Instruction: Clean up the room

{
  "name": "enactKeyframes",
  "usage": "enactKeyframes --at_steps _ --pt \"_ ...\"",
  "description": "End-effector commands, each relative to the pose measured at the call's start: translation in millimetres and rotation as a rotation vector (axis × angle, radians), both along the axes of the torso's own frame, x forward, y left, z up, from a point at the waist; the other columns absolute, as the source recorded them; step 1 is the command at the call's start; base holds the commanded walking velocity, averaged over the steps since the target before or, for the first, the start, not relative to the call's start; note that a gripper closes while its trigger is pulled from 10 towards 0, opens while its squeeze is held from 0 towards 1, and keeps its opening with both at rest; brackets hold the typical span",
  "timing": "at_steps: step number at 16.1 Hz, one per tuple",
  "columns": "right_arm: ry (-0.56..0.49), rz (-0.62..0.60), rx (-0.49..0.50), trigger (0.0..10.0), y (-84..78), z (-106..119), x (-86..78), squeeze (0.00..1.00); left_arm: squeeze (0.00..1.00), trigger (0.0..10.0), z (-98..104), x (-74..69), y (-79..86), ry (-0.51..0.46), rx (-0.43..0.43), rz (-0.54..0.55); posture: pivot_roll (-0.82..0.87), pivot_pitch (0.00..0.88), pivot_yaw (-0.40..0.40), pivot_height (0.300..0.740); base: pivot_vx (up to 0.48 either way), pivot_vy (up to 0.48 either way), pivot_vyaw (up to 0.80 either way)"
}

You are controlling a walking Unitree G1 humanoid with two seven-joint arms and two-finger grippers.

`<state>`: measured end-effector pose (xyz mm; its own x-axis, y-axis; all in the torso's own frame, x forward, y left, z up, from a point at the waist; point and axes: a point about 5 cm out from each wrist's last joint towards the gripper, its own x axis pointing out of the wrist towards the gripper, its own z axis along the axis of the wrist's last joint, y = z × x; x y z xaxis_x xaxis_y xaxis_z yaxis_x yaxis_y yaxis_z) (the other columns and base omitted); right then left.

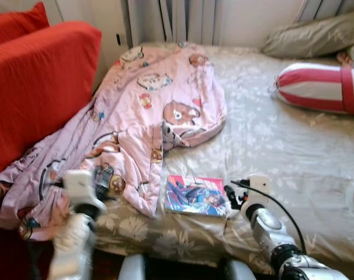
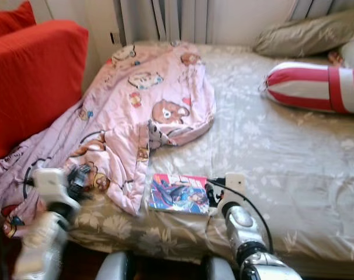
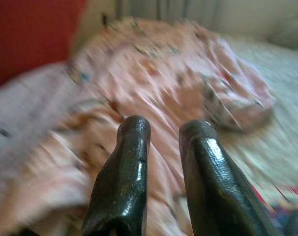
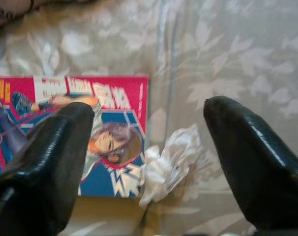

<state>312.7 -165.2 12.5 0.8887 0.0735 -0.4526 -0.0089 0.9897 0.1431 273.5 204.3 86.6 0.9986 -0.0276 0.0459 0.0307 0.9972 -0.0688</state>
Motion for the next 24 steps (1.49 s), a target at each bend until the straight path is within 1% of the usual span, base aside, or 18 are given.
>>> enactKeyframes --at_steps 1,2,3,6,8,12,13,14,17,20,23,24 --pt "0.019 -0.016 0.016 10.0 0.3 -1 -0.4 1.00 0.00 10.0 3 -2.4 -1.0 0.001 0.009 0.002 0.15 0.177 -0.014 0.622 0.000 0.000 0.00" --pt "0.040 -0.018 0.022 10.0 1.4 -5 -2.7 1.00 0.00 10.0 5 -3.0 -2.2 -0.001 0.007 0.003 0.16 0.186 -0.012 0.622 0.000 0.000 0.00" --pt "0.067 -0.011 0.002 10.0 2.9 -9 -5.9 1.00 0.00 10.0 7 -3.9 -1.2 -0.001 0.002 0.012 0.17 0.198 -0.011 0.622 0.000 0.000 0.00" --pt "0.075 -0.034 -0.003 10.0 2.5 -12 -9.3 1.00 0.00 10.0 12 -7.0 4.2 -0.003 0.007 0.032 0.20 0.244 0.002 0.622 0.000 0.000 0.00" --pt "0.073 -0.045 -0.003 10.0 2.1 -12 -9.6 1.00 0.00 10.0 15 -8.7 4.2 -0.007 0.010 0.035 0.22 0.259 0.012 0.622 0.000 0.000 0.00" --pt "0.050 -0.085 -0.002 10.0 0.9 -7 -5.0 1.00 0.00 10.0 21 -18.3 1.6 0.002 0.014 0.038 0.25 0.300 0.032 0.622 0.000 0.000 0.00" --pt "0.039 -0.127 0.019 10.0 -1.1 -4 -2.4 0.67 0.00 10.0 23 -21.4 2.9 0.006 0.016 0.039 0.26 0.309 0.037 0.622 0.000 0.000 0.00" --pt "0.034 -0.146 0.032 10.0 -1.9 -3 -1.3 0.00 0.00 10.0 23 -23.6 4.6 0.012 0.020 0.041 0.27 0.313 0.044 0.622 0.000 0.000 0.00" --pt "0.031 -0.189 0.070 10.0 -2.6 -3 -0.6 0.00 0.00 10.0 24 -28.4 6.3 0.025 0.027 0.043 0.28 0.323 0.055 0.622 0.000 0.000 0.00" --pt "0.041 -0.187 0.073 10.0 0.3 -4 -0.9 0.00 0.00 10.0 26 -30.7 8.6 0.035 0.033 0.050 0.29 0.326 0.060 0.622 0.000 0.000 0.00" --pt "0.040 -0.194 0.068 10.0 -1.1 -3 -0.8 0.00 0.00 10.0 32 -32.0 9.4 0.029 0.037 0.056 0.30 0.330 0.059 0.622 0.000 0.000 0.00" --pt "0.034 -0.200 0.073 6.7 -1.4 -2 -0.2 0.00 0.00 10.0 32 -33.0 11.2 0.026 0.012 0.072 0.31 0.328 0.063 0.622 0.000 0.000 0.00"
